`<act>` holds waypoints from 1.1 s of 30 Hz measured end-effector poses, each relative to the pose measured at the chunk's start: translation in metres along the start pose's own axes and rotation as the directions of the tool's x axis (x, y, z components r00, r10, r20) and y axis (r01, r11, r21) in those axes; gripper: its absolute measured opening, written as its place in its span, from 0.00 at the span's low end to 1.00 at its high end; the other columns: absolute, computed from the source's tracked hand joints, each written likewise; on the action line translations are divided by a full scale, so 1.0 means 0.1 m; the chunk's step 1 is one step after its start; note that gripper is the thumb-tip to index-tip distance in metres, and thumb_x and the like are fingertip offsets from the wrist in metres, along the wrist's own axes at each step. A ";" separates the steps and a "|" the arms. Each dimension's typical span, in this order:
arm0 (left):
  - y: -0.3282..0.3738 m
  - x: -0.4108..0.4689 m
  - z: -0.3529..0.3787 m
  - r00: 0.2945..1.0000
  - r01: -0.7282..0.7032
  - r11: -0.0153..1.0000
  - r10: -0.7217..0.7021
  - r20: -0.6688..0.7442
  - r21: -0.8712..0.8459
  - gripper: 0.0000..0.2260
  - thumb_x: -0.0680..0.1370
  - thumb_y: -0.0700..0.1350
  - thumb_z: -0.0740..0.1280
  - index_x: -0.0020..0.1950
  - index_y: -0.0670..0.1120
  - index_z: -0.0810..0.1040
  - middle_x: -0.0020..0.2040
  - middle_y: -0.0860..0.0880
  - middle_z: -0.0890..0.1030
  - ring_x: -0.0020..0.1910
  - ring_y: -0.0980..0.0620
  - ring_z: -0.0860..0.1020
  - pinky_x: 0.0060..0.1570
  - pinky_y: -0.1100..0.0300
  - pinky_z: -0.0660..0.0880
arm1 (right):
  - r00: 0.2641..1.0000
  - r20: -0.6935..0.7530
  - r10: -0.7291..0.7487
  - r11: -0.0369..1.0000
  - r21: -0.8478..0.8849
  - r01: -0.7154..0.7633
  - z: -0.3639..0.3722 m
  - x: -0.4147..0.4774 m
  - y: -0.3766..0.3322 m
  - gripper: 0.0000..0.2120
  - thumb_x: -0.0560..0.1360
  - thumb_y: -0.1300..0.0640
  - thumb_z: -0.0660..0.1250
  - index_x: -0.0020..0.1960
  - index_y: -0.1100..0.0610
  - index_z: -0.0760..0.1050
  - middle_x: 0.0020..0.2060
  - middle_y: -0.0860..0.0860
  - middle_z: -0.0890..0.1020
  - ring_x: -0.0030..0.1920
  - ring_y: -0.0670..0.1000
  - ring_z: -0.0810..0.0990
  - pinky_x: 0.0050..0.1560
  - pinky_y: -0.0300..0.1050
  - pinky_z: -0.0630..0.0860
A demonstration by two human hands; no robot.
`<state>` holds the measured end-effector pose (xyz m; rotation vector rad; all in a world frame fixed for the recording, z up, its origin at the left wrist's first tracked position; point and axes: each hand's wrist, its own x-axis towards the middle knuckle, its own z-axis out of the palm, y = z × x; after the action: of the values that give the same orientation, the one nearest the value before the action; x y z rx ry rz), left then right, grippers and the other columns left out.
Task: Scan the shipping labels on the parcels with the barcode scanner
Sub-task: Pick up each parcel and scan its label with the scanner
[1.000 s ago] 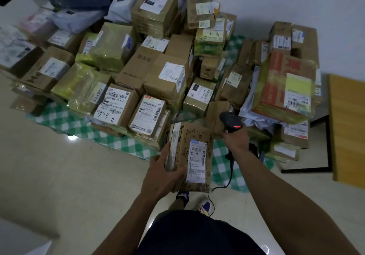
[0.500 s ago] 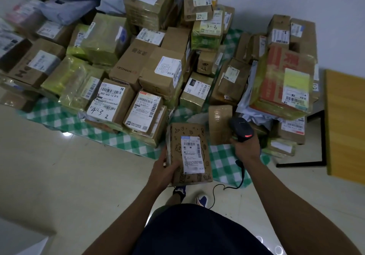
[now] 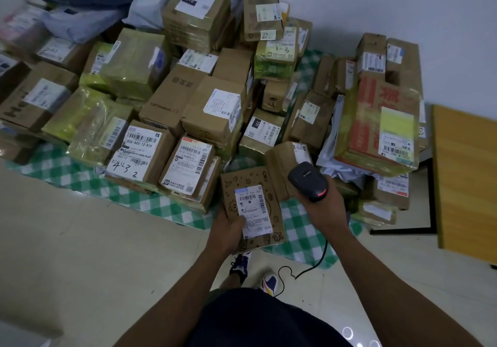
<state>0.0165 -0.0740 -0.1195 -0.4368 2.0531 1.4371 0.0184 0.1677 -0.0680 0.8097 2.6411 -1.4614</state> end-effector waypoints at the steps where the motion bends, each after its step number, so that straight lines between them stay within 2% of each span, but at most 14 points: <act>1: 0.06 -0.01 0.03 0.995 -0.056 0.985 0.069 -0.073 0.165 0.33 0.73 0.45 0.69 0.78 0.53 0.66 0.72 0.46 0.72 0.71 0.42 0.71 0.68 0.42 0.73 | 1.000 0.005 -0.012 1.000 -0.006 0.012 0.00 0.01 -0.01 0.19 0.77 0.58 0.76 0.63 0.53 0.73 0.44 0.42 0.77 0.39 0.45 0.76 0.51 0.53 0.77; 3: 0.24 -0.02 0.13 0.953 -0.173 0.896 0.256 -0.159 0.408 0.34 0.76 0.44 0.72 0.79 0.48 0.63 0.74 0.44 0.66 0.73 0.43 0.64 0.72 0.43 0.68 | 1.000 0.014 -0.015 1.000 -0.002 0.015 -0.01 0.02 -0.03 0.18 0.77 0.58 0.76 0.63 0.53 0.73 0.45 0.45 0.77 0.42 0.47 0.75 0.53 0.53 0.77; 5: 0.50 0.05 0.24 0.909 -0.320 0.866 0.396 -0.134 0.383 0.25 0.78 0.43 0.71 0.75 0.48 0.69 0.72 0.46 0.70 0.72 0.46 0.67 0.72 0.45 0.69 | 1.000 0.023 -0.011 1.000 -0.008 0.011 0.01 0.05 -0.01 0.20 0.78 0.59 0.75 0.67 0.56 0.73 0.48 0.47 0.78 0.46 0.49 0.76 0.53 0.51 0.76; 6: 0.66 0.11 0.28 0.915 -0.336 0.889 0.387 -0.117 0.312 0.22 0.79 0.43 0.69 0.74 0.49 0.71 0.72 0.47 0.71 0.72 0.47 0.69 0.71 0.46 0.70 | 0.999 0.033 -0.011 1.000 -0.003 0.012 0.01 0.07 0.00 0.21 0.78 0.59 0.75 0.68 0.56 0.73 0.50 0.48 0.78 0.48 0.50 0.77 0.52 0.47 0.75; 9: 1.16 0.40 0.34 0.982 -0.167 0.969 0.181 -0.060 0.184 0.23 0.82 0.47 0.65 0.78 0.51 0.68 0.74 0.47 0.70 0.75 0.44 0.67 0.75 0.44 0.66 | 0.999 0.031 0.036 0.999 0.033 -0.037 0.10 0.12 0.11 0.17 0.79 0.64 0.73 0.65 0.56 0.74 0.49 0.48 0.78 0.50 0.53 0.79 0.43 0.39 0.69; 12: 1.48 0.73 0.41 0.998 -0.052 0.891 0.038 0.040 0.451 0.29 0.80 0.60 0.61 0.79 0.51 0.64 0.76 0.43 0.68 0.76 0.37 0.64 0.75 0.37 0.61 | 0.994 -0.019 0.110 0.994 0.005 -0.110 0.17 0.16 0.24 0.21 0.78 0.62 0.75 0.69 0.56 0.73 0.47 0.42 0.78 0.52 0.54 0.80 0.50 0.42 0.71; 14: 1.57 0.88 0.49 0.994 0.004 0.878 -0.055 0.092 0.478 0.33 0.74 0.64 0.59 0.76 0.49 0.68 0.72 0.42 0.73 0.71 0.38 0.71 0.71 0.38 0.67 | 0.991 -0.038 0.130 0.991 0.020 -0.130 0.18 0.19 0.30 0.22 0.78 0.61 0.75 0.69 0.55 0.73 0.49 0.45 0.79 0.51 0.54 0.80 0.52 0.45 0.73; 17: 1.66 0.88 0.58 0.992 -0.020 0.945 -0.022 0.124 0.325 0.21 0.76 0.55 0.62 0.64 0.45 0.78 0.63 0.44 0.80 0.59 0.43 0.78 0.64 0.48 0.74 | 0.980 -0.005 0.198 0.980 -0.001 -0.198 0.19 0.22 0.26 0.22 0.81 0.62 0.71 0.73 0.58 0.71 0.57 0.54 0.81 0.46 0.46 0.76 0.49 0.33 0.67; 19: 1.71 0.80 0.61 0.990 -0.047 0.970 0.014 0.139 0.238 0.16 0.80 0.47 0.64 0.66 0.45 0.79 0.61 0.49 0.79 0.59 0.47 0.77 0.59 0.57 0.71 | 0.980 -0.043 0.196 0.980 0.037 -0.194 0.18 0.19 0.18 0.24 0.81 0.63 0.70 0.74 0.59 0.70 0.60 0.54 0.80 0.45 0.43 0.75 0.45 0.27 0.66; 21: 1.67 0.70 0.61 0.987 -0.069 0.981 0.039 0.158 0.184 0.15 0.82 0.43 0.64 0.68 0.46 0.79 0.61 0.48 0.80 0.61 0.48 0.77 0.56 0.58 0.69 | 0.980 -0.122 0.157 0.980 0.142 -0.139 0.13 0.09 0.05 0.24 0.78 0.63 0.73 0.72 0.58 0.72 0.56 0.50 0.80 0.48 0.45 0.78 0.44 0.22 0.69; 24: 1.50 0.43 0.49 0.991 -0.087 0.993 0.077 0.110 0.084 0.19 0.84 0.47 0.64 0.75 0.50 0.75 0.68 0.50 0.78 0.65 0.48 0.77 0.61 0.55 0.72 | 0.987 -0.142 0.071 0.951 0.307 -0.024 0.03 -0.12 -0.18 0.24 0.76 0.66 0.76 0.68 0.56 0.73 0.54 0.46 0.81 0.49 0.37 0.81 0.48 0.24 0.74; 28: 1.07 -0.05 0.09 0.977 -0.210 0.960 0.214 0.000 -0.184 0.20 0.85 0.49 0.65 0.78 0.57 0.70 0.70 0.53 0.78 0.66 0.54 0.78 0.66 0.50 0.77 | 1.000 -0.015 -0.024 0.923 0.385 0.028 -0.02 -0.37 -0.48 0.25 0.74 0.69 0.76 0.66 0.55 0.72 0.56 0.44 0.80 0.49 0.30 0.81 0.50 0.26 0.76; 31: 0.66 -0.31 -0.06 0.978 -0.206 0.934 0.189 -0.087 -0.291 0.18 0.86 0.48 0.64 0.75 0.60 0.72 0.72 0.54 0.76 0.68 0.54 0.77 0.66 0.50 0.77 | 0.983 0.166 -0.083 0.963 0.267 0.036 0.03 -0.48 -0.61 0.26 0.75 0.65 0.77 0.61 0.42 0.71 0.54 0.37 0.79 0.48 0.28 0.80 0.49 0.28 0.76; 33: 0.55 -0.44 -0.09 0.984 -0.172 0.937 0.149 -0.098 -0.304 0.12 0.87 0.50 0.61 0.68 0.65 0.73 0.69 0.57 0.78 0.64 0.60 0.78 0.63 0.60 0.77 | 0.939 0.327 -0.105 0.986 0.159 0.055 0.13 -0.53 -0.68 0.26 0.76 0.60 0.77 0.58 0.36 0.69 0.52 0.35 0.79 0.48 0.29 0.79 0.49 0.31 0.77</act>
<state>0.0163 -0.0655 -0.0495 -0.4625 1.9591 1.8835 0.0306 0.1054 -0.0082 0.4143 2.3596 -1.6607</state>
